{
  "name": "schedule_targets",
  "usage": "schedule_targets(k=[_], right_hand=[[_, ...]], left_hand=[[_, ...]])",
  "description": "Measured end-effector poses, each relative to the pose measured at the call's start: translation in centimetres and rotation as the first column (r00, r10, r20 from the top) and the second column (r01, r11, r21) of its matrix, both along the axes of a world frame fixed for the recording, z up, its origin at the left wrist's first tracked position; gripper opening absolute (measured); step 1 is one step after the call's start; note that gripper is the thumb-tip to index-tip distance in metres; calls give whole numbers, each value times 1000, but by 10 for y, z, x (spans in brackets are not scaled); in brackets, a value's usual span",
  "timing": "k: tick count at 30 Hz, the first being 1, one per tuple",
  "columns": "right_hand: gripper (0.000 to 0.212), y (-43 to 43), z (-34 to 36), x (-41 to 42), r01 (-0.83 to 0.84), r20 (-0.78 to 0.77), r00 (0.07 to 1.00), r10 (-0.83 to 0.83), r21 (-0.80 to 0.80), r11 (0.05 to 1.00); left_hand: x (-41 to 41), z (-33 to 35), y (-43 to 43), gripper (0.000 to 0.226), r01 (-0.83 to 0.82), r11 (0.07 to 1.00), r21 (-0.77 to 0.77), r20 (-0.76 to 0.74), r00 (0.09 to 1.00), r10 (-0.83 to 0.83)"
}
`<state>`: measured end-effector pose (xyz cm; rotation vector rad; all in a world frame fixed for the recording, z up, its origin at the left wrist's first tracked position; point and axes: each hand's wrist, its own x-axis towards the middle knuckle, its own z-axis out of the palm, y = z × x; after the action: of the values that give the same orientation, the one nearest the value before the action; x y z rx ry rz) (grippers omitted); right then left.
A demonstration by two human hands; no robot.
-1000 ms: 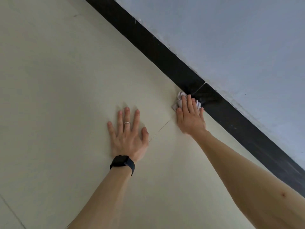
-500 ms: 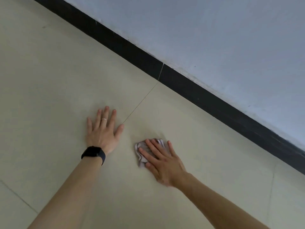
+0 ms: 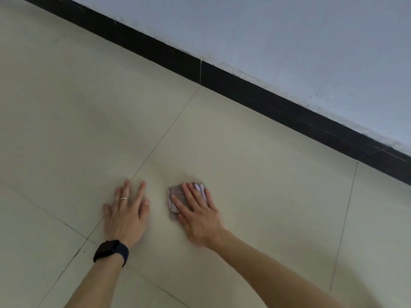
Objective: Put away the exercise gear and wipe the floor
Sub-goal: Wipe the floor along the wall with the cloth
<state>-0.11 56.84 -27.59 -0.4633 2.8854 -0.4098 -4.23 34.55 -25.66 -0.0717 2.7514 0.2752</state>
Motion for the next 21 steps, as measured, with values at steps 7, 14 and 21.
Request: schedule_targets(k=[7, 14, 21], right_hand=[[65, 32, 1, -57, -28, 56, 998, 21, 137, 990], [57, -76, -4, 53, -401, -4, 916, 402, -51, 914], [63, -66, -6, -41, -250, 52, 968, 246, 97, 963]], left_hand=[[69, 3, -18, 54, -122, 992, 32, -6, 992, 122], [117, 2, -57, 50, -196, 981, 5, -48, 980, 196], [149, 9, -69, 54, -254, 966, -50, 7, 967, 254]])
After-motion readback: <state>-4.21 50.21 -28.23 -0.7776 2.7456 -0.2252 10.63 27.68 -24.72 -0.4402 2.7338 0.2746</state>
